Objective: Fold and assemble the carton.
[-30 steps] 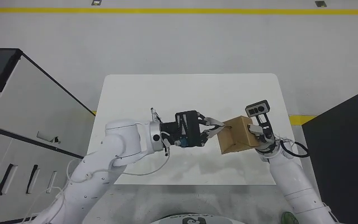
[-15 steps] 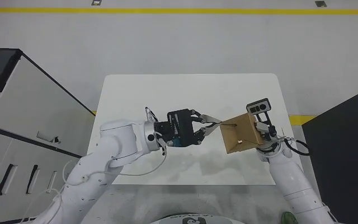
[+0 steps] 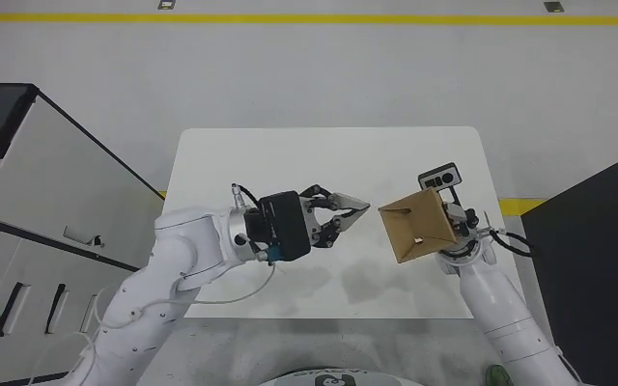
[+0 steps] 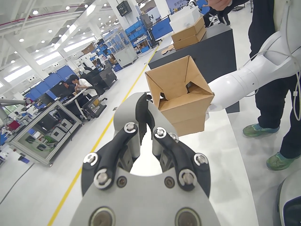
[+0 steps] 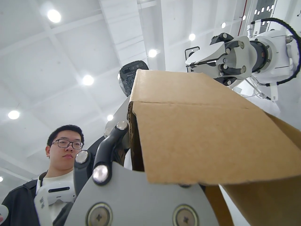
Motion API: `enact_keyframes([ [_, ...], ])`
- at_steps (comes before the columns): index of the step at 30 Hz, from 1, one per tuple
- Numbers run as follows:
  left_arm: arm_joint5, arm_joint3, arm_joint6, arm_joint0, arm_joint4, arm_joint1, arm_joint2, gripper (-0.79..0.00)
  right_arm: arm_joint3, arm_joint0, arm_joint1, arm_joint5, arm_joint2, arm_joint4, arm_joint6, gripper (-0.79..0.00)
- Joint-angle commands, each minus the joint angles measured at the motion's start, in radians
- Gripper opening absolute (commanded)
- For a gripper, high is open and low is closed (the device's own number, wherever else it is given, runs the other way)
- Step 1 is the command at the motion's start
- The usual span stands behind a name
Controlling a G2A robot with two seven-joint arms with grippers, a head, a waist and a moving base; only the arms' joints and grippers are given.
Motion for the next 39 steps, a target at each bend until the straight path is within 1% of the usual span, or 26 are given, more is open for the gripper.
enact_keyframes([
  [1,-0.010,0.001,0.008,0.003,0.012,0.002,-0.005,-0.785,0.004,0.009,-0.001,0.000,-0.009,0.005,0.000,-0.785],
  [4,-0.026,0.005,0.014,0.006,0.033,0.005,-0.012,-0.785,0.008,0.020,-0.003,0.002,-0.020,0.016,0.000,-0.785],
  [14,-0.026,0.005,0.014,0.006,0.033,0.005,-0.012,-0.785,0.007,0.026,-0.004,0.009,-0.027,0.020,0.000,-0.785],
  [16,-0.016,0.004,0.015,0.010,0.030,0.005,-0.010,-0.785,0.001,0.023,-0.006,0.015,-0.025,0.017,-0.027,-0.785],
  [21,-0.026,0.011,0.028,0.002,0.028,0.006,-0.008,-0.785,0.024,0.030,-0.015,0.037,-0.025,0.041,-0.001,-0.785],
  [31,-0.035,0.024,0.046,-0.017,0.026,0.008,-0.015,-0.785,0.007,0.036,-0.030,0.098,-0.026,0.084,0.000,-0.785],
  [39,-0.037,0.023,0.051,-0.020,0.029,0.010,-0.017,-0.785,0.010,0.032,-0.041,0.126,-0.023,0.096,0.000,-0.785],
])
